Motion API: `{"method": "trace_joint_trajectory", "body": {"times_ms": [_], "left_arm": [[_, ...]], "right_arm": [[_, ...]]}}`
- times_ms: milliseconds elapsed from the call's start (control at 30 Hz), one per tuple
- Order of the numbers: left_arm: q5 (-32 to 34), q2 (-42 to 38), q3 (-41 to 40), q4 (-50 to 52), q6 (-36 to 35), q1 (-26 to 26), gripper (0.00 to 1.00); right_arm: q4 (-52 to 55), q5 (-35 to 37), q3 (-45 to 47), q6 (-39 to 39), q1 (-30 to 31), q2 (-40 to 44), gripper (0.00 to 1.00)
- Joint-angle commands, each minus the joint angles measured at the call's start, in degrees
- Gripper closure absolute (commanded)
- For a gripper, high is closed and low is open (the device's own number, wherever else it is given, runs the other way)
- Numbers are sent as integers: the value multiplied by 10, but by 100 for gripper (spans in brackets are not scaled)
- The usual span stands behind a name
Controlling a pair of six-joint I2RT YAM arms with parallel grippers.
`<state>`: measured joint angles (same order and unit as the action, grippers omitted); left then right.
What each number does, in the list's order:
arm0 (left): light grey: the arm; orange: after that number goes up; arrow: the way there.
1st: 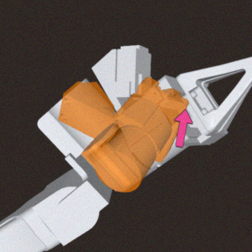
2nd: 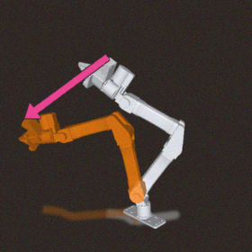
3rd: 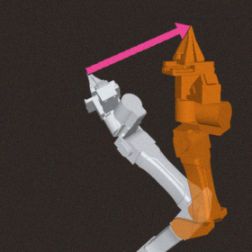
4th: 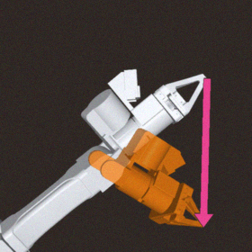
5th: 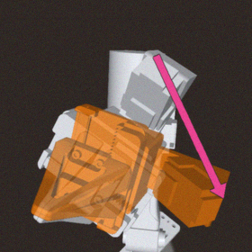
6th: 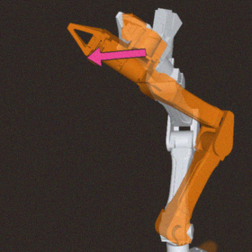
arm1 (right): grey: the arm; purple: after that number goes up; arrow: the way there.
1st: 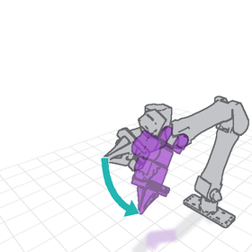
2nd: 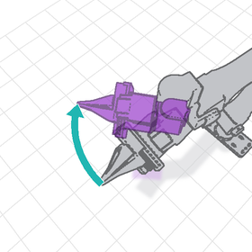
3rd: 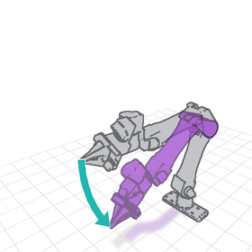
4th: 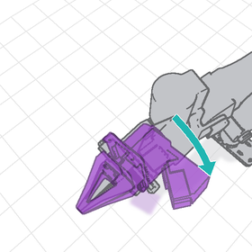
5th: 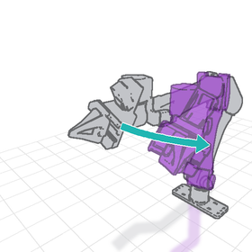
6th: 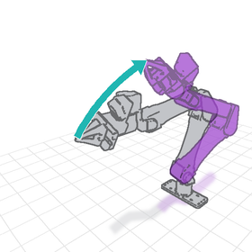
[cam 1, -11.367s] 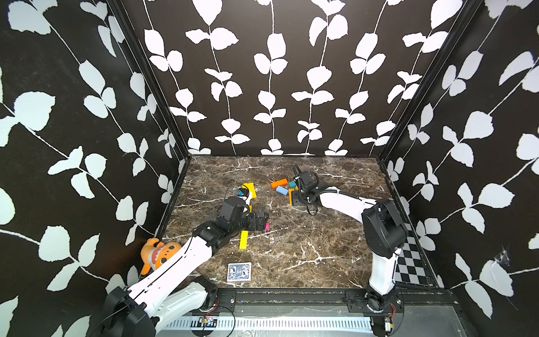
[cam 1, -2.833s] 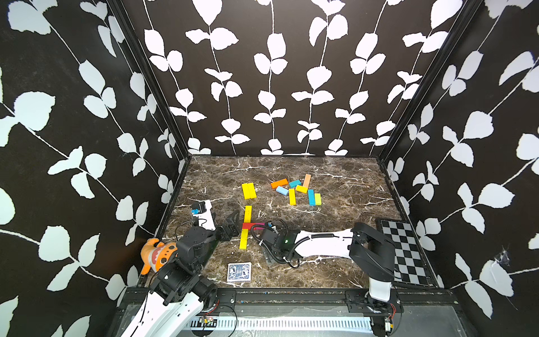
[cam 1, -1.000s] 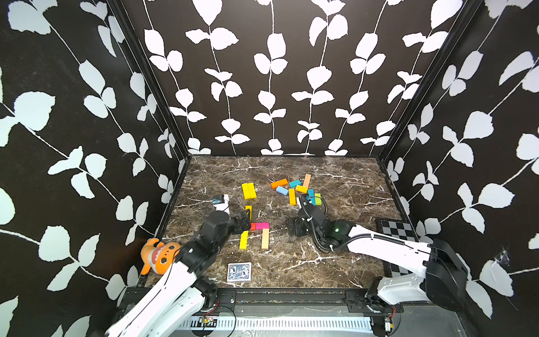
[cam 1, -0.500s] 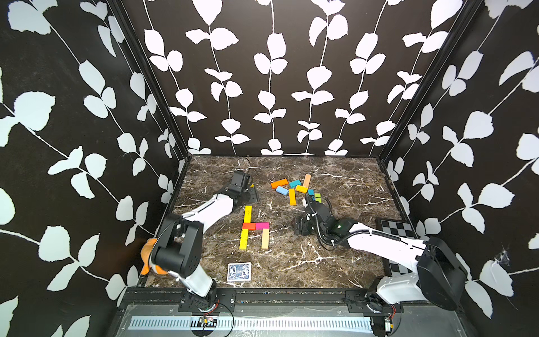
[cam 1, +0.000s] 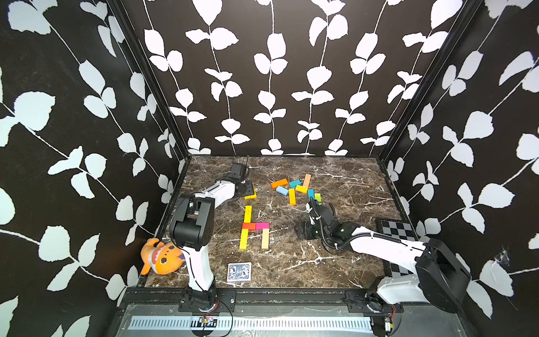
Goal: Assemble the letter h with building blocks
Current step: Pick up the building block from the center of the board.
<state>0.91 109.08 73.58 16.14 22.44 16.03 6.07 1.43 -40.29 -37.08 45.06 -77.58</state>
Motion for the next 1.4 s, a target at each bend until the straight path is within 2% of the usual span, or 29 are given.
{"method": "trace_joint_trajectory", "body": {"times_ms": [0, 200, 400, 533, 733, 833, 967, 1167, 1267, 1300, 1367], "left_arm": [[-4, -23, -24, 27, -16, 7, 36], [-9, -14, -43, 17, -20, 8, 43], [12, 12, -29, 34, -21, 9, 45], [35, 31, -8, 54, -22, 9, 53], [61, 55, 23, 67, -24, 8, 50], [65, 75, 50, 79, -32, 7, 39], [65, 93, 76, 86, -30, 7, 32], [96, 130, 138, 120, -31, -6, 31], [99, 152, 175, 134, -39, -10, 28], [98, 159, 187, 141, -42, -10, 28], [98, 170, 209, 155, -45, -10, 37]], "right_arm": [[-28, 0, 10, -4, -9, 14, 10], [-33, -13, 9, -1, -21, 7, 10], [-36, -18, 15, -5, -32, 10, 10], [-39, -20, 19, -8, -40, 12, 10], [-46, -31, 21, -10, -50, 13, 10], [-48, -34, 21, -10, -53, 14, 10], [-47, -37, 24, -6, -59, 16, 10], [-52, -45, 29, -6, -66, 18, 10], [-54, -47, 31, -6, -68, 17, 10], [-54, -48, 31, -6, -69, 17, 10], [-55, -49, 32, -6, -70, 17, 10]]}}
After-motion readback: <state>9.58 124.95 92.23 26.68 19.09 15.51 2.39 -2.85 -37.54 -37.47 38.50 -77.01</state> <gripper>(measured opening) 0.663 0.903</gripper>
